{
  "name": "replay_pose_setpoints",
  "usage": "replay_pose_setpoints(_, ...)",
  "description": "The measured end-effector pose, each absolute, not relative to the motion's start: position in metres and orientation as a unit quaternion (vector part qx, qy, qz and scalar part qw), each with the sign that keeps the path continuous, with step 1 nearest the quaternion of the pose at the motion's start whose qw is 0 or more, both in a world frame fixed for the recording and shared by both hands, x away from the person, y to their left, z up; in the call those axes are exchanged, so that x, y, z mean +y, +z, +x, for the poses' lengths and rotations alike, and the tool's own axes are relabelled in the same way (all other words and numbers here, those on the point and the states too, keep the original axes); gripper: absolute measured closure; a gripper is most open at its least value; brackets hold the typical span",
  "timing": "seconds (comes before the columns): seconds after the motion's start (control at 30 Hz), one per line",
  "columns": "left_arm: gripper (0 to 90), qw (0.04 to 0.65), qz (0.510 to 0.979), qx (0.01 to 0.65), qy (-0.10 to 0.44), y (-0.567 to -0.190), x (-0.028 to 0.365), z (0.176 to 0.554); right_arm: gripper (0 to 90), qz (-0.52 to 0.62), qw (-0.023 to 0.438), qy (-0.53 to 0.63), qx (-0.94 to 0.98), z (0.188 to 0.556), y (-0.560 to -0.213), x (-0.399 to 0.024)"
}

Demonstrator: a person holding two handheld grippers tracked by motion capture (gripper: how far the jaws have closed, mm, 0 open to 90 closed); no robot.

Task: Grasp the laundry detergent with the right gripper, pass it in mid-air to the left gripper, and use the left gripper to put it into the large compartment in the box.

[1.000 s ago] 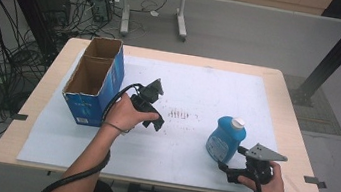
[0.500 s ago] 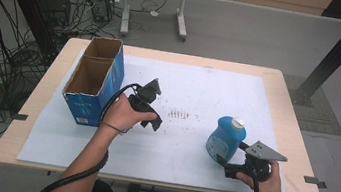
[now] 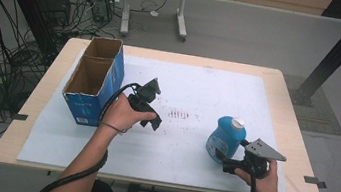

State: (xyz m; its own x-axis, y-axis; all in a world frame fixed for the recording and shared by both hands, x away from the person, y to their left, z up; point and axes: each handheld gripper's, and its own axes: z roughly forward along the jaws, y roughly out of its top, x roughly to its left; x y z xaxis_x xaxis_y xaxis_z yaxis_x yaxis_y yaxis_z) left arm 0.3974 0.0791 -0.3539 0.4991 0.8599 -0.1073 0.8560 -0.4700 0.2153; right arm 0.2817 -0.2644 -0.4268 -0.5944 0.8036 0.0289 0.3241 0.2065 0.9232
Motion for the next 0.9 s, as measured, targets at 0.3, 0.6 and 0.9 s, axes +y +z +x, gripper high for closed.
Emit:
replay_pose_setpoints(0.3,12.4,0.123,0.857,0.5,0.011,-0.3524,0.0786,0.397,9.5,0.381,0.243,0.509,0.733,0.2859,-0.4291,-0.2615)
replay_pose_setpoints(0.6,12.4,0.124,0.858,0.498,0.011,-0.3514,0.0774,0.3961,9.5,0.38,0.245,0.514,0.729,0.286,-0.4295,-0.26)
replay_pose_setpoints(0.9,12.4,0.126,0.859,0.495,0.013,-0.3486,0.0761,0.395,9.7,0.381,0.244,0.515,0.728,0.2871,-0.4292,-0.2608)
